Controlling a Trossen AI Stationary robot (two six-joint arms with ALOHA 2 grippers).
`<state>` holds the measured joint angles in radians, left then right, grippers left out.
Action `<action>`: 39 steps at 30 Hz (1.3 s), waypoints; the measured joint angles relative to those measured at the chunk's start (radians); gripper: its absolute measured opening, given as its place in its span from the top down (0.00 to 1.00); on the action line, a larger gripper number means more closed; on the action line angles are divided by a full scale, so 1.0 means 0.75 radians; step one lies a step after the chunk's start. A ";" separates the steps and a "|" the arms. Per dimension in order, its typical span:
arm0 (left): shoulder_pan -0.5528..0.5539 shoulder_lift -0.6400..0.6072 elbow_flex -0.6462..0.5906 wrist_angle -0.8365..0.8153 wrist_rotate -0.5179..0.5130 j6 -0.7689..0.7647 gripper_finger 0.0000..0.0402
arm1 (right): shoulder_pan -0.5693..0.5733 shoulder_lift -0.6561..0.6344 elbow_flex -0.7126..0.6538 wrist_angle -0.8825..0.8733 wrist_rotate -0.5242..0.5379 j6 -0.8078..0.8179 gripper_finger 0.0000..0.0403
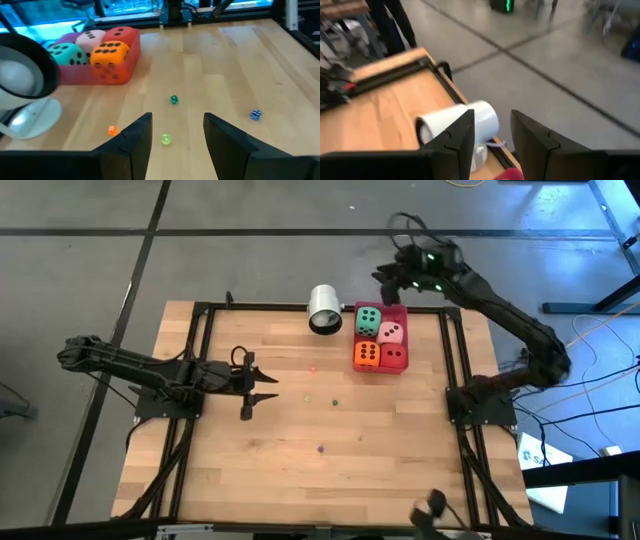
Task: Pick & Place Dice
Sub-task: Put the small light green dice into the red bin
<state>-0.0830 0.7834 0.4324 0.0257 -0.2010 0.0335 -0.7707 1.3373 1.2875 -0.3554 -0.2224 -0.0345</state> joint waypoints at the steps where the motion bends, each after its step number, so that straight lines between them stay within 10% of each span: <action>1: 0.000 0.000 0.000 -0.001 0.019 -0.006 0.57 | 0.003 -0.055 -0.050 0.030 -0.003 0.000 0.69; 15: -0.001 -0.001 0.000 0.000 0.028 -0.029 0.57 | -0.002 -0.893 -0.775 0.121 -0.038 0.051 0.69; 26: 0.000 0.007 0.000 0.002 -0.023 -0.032 0.57 | 0.084 -1.396 -1.297 0.445 -0.641 0.412 0.69; 39: 0.002 0.215 0.000 0.124 -0.100 -0.053 0.57 | 0.550 -1.388 -1.611 0.963 -0.371 0.405 0.69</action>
<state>-0.0815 0.9449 0.4324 0.1190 -0.2760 -0.0059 -0.3585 0.2960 0.0792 0.3672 -0.5004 0.2695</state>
